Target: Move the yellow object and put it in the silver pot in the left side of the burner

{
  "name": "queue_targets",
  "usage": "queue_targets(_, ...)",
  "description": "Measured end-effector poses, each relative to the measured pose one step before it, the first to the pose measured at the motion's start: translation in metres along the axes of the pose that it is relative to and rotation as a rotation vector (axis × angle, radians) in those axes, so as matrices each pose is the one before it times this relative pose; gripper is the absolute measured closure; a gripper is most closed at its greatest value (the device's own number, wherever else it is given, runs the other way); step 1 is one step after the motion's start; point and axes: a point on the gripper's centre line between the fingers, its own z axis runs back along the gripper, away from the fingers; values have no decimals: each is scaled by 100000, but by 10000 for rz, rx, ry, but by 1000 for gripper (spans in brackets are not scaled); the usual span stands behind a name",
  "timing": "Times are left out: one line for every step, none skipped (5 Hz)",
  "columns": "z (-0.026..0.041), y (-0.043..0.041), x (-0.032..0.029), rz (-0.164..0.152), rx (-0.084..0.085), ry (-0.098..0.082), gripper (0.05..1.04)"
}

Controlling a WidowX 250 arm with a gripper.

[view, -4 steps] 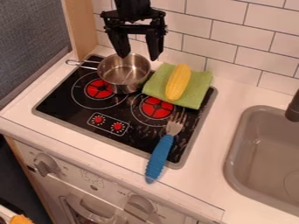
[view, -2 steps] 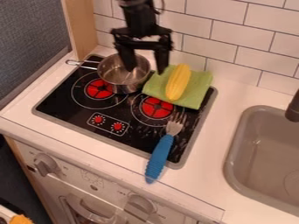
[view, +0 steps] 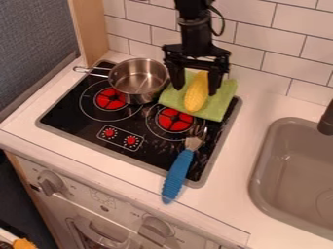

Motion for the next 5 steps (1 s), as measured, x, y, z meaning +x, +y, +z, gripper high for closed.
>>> queue_targets(-2131,-166,451,391,57,273,142)
queue_targets(-292,99,323,70,4,-171,408)
queue_targets(28,84,-99,-108,53,46,445)
queue_targets(2615,-109,-523,-235,-387,-552,446)
queue_targets(4491,1463,97,103,-78,-1121,446)
